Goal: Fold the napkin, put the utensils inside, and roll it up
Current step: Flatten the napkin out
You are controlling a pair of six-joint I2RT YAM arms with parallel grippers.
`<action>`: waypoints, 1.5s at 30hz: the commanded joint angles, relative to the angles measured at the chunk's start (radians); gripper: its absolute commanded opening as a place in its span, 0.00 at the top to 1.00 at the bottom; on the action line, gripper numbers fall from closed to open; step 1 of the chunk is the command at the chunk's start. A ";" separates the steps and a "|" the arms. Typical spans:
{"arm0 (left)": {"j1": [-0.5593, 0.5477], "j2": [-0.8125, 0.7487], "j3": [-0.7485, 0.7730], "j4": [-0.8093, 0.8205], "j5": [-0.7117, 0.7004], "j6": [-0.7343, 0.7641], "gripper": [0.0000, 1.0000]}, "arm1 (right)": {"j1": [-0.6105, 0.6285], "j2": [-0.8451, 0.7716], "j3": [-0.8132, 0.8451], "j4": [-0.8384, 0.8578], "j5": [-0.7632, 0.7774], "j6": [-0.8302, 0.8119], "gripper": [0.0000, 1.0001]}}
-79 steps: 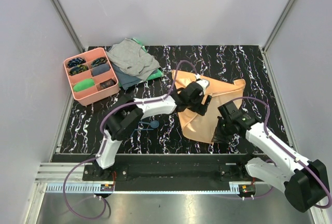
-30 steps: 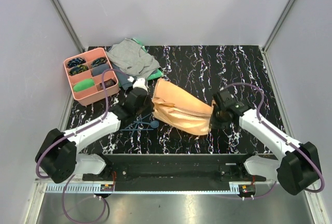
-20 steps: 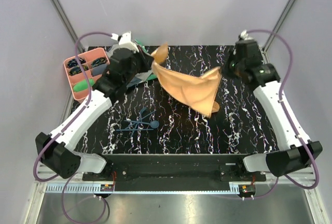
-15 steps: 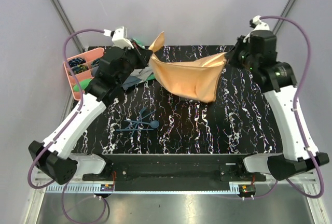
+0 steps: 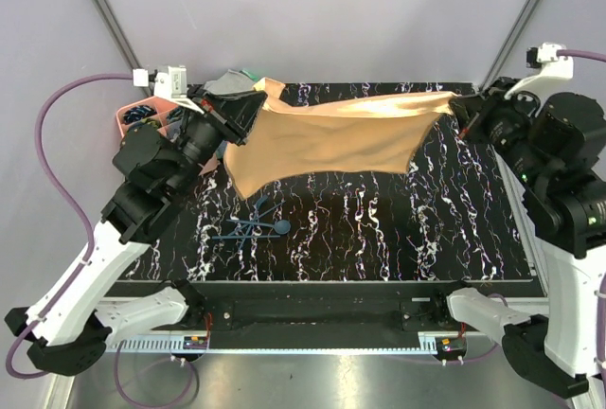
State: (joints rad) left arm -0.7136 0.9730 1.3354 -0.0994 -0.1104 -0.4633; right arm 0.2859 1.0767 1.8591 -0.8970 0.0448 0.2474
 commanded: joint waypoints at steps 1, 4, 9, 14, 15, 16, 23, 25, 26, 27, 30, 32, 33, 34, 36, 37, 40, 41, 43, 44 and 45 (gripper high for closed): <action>-0.011 0.058 0.037 0.027 -0.066 0.043 0.98 | 0.004 0.012 0.009 -0.020 0.101 -0.003 1.00; -0.009 0.127 0.060 0.010 -0.120 0.077 0.98 | 0.002 0.046 -0.003 -0.016 0.210 -0.019 1.00; 0.002 0.234 0.117 0.021 -0.137 0.106 0.99 | 0.002 0.120 0.031 -0.011 0.277 -0.048 1.00; -0.001 0.257 0.182 0.024 -0.117 0.140 1.00 | 0.002 0.111 0.084 0.006 0.224 -0.086 1.00; -0.009 0.253 0.189 0.024 -0.109 0.159 1.00 | 0.002 0.108 0.091 0.004 0.210 -0.094 1.00; -0.014 0.248 0.194 0.023 -0.104 0.170 1.00 | 0.004 0.098 0.106 0.004 0.199 -0.108 1.00; -0.109 0.155 0.226 -0.034 -0.094 0.239 1.00 | 0.004 0.058 0.153 -0.037 0.078 -0.131 1.00; -0.144 0.132 0.231 -0.058 -0.100 0.242 1.00 | 0.002 0.037 0.161 -0.045 0.052 -0.131 1.00; -0.158 0.113 0.240 -0.069 -0.104 0.242 1.00 | 0.004 0.029 0.166 -0.048 0.035 -0.128 1.00; -0.177 0.102 0.245 -0.082 -0.116 0.241 1.00 | 0.002 0.023 0.172 -0.062 0.029 -0.126 1.00; -0.222 0.072 0.274 -0.128 -0.159 0.226 1.00 | 0.002 -0.003 0.204 -0.080 0.003 -0.105 1.00; -0.251 0.064 0.304 -0.152 -0.187 0.218 1.00 | 0.002 -0.017 0.235 -0.088 -0.016 -0.096 1.00; -0.259 0.066 0.318 -0.161 -0.192 0.216 1.00 | 0.002 -0.023 0.245 -0.089 -0.020 -0.086 1.00; -0.265 0.076 0.341 -0.171 -0.193 0.218 1.00 | 0.004 -0.023 0.262 -0.089 0.001 -0.082 1.00; -0.274 0.101 0.363 -0.174 -0.204 0.232 1.00 | 0.001 -0.006 0.272 -0.088 0.071 -0.079 1.00; -0.274 0.140 0.387 -0.174 -0.215 0.242 1.00 | 0.002 0.003 0.267 -0.085 0.151 -0.089 1.00; -0.273 0.266 0.448 -0.171 -0.323 0.330 1.00 | 0.002 0.074 0.218 -0.042 0.294 -0.154 1.00; -0.239 0.304 0.465 -0.172 -0.348 0.359 1.00 | 0.002 0.097 0.197 0.004 0.323 -0.190 1.00; -0.126 0.423 0.505 -0.175 -0.255 0.318 1.00 | -0.043 0.184 0.140 0.050 0.356 -0.221 1.00; -0.085 0.462 0.516 -0.174 -0.214 0.296 1.00 | -0.078 0.216 0.126 0.088 0.334 -0.224 1.00; -0.054 0.548 0.537 -0.163 -0.184 0.285 1.00 | -0.117 0.285 0.095 0.108 0.270 -0.217 1.00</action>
State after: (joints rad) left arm -0.9062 1.2953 1.8324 -0.2569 -0.3405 -0.1757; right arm 0.2623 1.1408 2.0502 -0.9035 0.2737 0.0933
